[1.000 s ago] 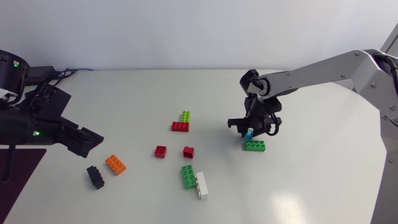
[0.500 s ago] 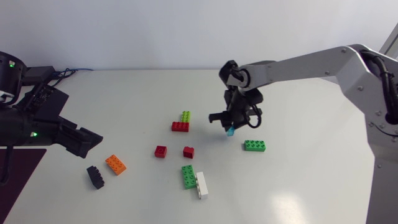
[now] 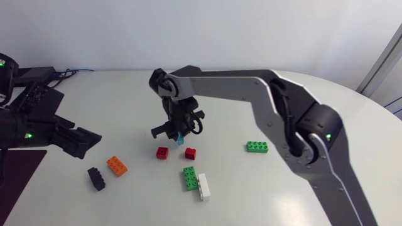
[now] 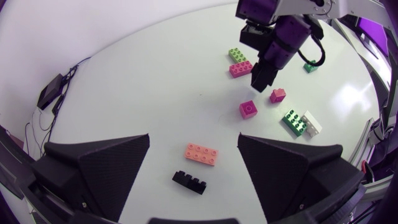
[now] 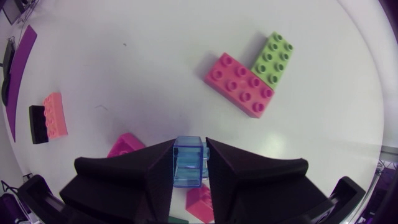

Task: Sort duplo bricks by size, large to the right and small to the left

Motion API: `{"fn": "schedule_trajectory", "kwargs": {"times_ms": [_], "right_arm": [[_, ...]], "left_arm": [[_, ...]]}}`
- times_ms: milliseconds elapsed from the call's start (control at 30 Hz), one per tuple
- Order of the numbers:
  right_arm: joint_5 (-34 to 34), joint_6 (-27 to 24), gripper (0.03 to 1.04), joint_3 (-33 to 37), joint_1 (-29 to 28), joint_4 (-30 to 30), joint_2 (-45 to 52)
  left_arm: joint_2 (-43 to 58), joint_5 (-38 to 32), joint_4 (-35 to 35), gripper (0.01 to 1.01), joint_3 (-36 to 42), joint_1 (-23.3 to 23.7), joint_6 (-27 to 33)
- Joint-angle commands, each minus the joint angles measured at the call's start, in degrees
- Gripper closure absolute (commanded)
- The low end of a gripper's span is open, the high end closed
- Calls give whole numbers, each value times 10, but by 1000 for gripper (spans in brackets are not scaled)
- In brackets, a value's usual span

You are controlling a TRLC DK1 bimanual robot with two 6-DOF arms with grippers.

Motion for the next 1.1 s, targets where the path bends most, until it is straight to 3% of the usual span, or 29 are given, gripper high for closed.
{"fn": "schedule_trajectory", "kwargs": {"times_ms": [0,33,100,133,200,467,667,833,933,1067], "right_arm": [[5,1,820,36,8,-20,30],[7,6,693,44,11,-27,34],[19,12,264,52,10,-38,35],[27,16,167,56,10,-45,34],[34,23,80,51,7,-56,18],[35,33,69,-36,-46,-52,-100],[32,32,69,-206,-136,-14,-207],[34,29,69,-363,-201,59,-263],[33,30,69,-402,-203,84,-275],[32,44,69,-394,-172,90,-276]], "left_arm": [[-6,7,-7,44,-18,3,-11],[-6,7,-7,44,-19,3,-11],[-7,7,-8,44,-21,3,-10],[-7,7,-7,44,-22,2,-10],[-7,7,-7,44,-23,2,-10],[-7,7,-3,44,-27,-9,-14],[-5,7,0,44,-27,-21,-18],[-3,7,11,44,-34,-35,-27],[1,7,18,44,-35,-50,-35],[8,7,24,44,-32,-59,-42]]}}
